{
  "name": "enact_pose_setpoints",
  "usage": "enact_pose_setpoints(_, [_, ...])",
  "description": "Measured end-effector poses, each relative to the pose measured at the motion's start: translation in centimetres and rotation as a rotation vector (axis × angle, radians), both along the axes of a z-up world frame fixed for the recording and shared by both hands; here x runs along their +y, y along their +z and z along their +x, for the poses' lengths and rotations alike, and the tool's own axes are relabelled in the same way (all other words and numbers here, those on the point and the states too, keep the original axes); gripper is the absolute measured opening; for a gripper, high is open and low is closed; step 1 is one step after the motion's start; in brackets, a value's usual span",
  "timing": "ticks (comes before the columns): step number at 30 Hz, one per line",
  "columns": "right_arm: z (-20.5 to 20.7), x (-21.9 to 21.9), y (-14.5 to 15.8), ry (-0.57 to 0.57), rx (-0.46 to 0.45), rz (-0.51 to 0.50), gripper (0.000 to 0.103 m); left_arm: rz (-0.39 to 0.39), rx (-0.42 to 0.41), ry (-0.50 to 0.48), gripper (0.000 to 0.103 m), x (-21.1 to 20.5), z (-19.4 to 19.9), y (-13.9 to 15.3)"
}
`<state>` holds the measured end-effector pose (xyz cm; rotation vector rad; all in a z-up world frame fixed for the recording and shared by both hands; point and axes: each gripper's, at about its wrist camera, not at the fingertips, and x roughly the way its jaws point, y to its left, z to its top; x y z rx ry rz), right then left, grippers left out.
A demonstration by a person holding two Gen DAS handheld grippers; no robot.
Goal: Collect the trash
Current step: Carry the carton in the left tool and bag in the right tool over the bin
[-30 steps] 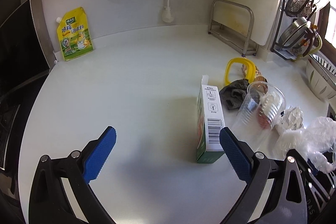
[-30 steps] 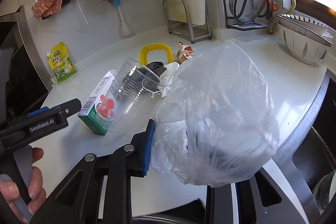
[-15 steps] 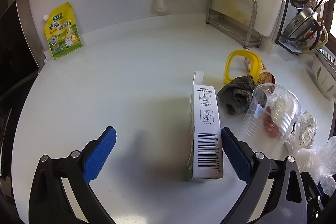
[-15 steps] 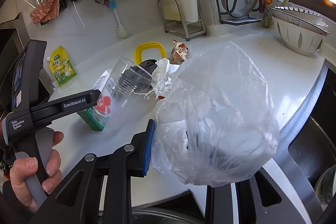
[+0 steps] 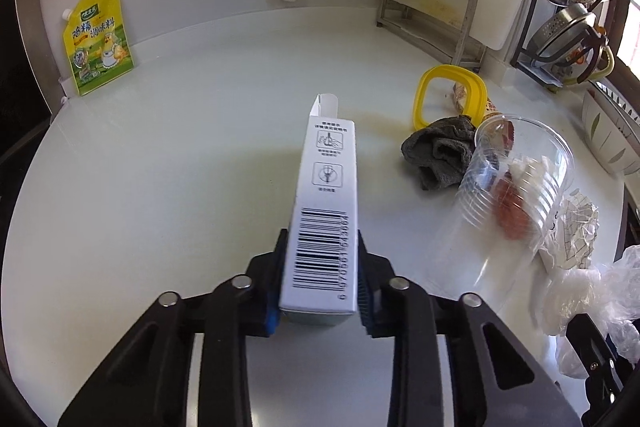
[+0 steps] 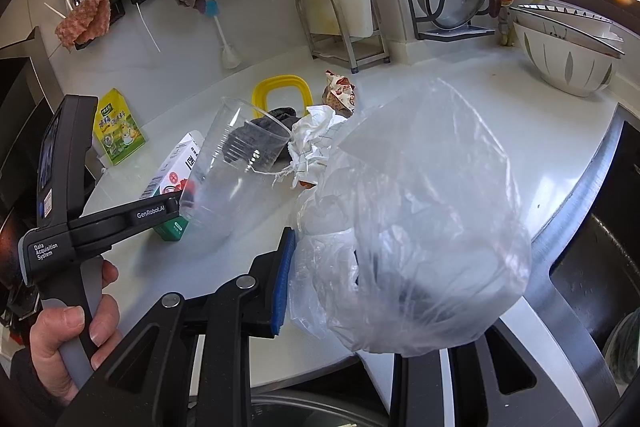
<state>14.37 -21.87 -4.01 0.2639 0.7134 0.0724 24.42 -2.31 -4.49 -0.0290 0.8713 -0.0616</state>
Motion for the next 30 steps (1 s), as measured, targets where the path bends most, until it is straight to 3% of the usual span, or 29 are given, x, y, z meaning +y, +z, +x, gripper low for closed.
enact_pose_setpoints(9, [-2.2,-0.2,0.6,-0.022,0.001,-0.017,0.027,0.029,-0.069,-0.019,0.025,0.5,-3.2,1.8])
enact_pose_setpoints(20, [-7.4,1.0,2.4,-0.030,-0.029,-0.053,0.027,0.057,-0.137,-0.053,0.025,1.4,-10.3,4.9])
enact_pose_setpoints(30, [-13.7,2.6,2.5,-0.017,-0.032,-0.047,0.027,0.057,-0.141,-0.098,0.025,1.3,-17.8,4.8])
